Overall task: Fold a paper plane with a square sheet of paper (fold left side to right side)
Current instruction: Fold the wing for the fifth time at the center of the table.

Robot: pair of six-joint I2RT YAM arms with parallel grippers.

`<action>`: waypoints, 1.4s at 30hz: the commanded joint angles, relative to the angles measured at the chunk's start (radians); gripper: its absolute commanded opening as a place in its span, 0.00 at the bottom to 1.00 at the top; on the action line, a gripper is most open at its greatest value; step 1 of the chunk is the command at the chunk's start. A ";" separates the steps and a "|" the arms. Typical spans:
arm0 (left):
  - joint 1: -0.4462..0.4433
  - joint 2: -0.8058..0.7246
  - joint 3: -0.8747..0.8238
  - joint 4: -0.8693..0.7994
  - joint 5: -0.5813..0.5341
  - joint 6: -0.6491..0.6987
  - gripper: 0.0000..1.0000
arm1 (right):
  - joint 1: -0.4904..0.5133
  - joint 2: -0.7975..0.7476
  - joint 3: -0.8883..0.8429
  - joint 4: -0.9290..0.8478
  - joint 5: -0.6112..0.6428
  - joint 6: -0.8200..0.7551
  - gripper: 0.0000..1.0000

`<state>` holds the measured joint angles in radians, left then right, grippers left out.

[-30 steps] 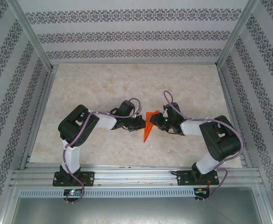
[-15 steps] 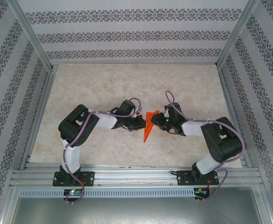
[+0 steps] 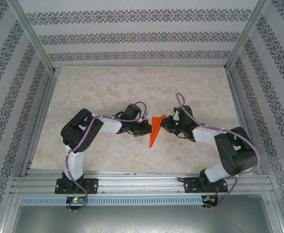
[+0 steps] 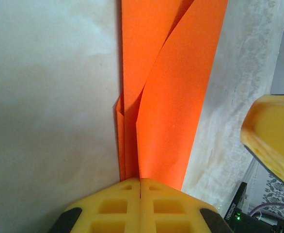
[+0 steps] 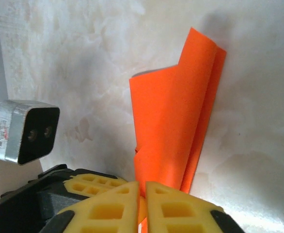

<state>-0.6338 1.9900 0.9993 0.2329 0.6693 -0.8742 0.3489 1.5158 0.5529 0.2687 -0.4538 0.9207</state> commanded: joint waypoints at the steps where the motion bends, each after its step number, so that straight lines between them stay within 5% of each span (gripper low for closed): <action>1: 0.000 0.040 -0.007 -0.073 -0.080 0.027 0.00 | -0.005 0.039 0.043 -0.005 -0.038 -0.018 0.09; 42: 0.000 0.027 -0.023 -0.115 -0.137 0.009 0.00 | -0.004 0.183 0.106 -0.092 -0.013 -0.076 0.08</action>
<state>-0.6353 1.9881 0.9993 0.2264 0.6537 -0.8753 0.3489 1.6802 0.6395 0.2298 -0.4789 0.8791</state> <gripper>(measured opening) 0.045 0.077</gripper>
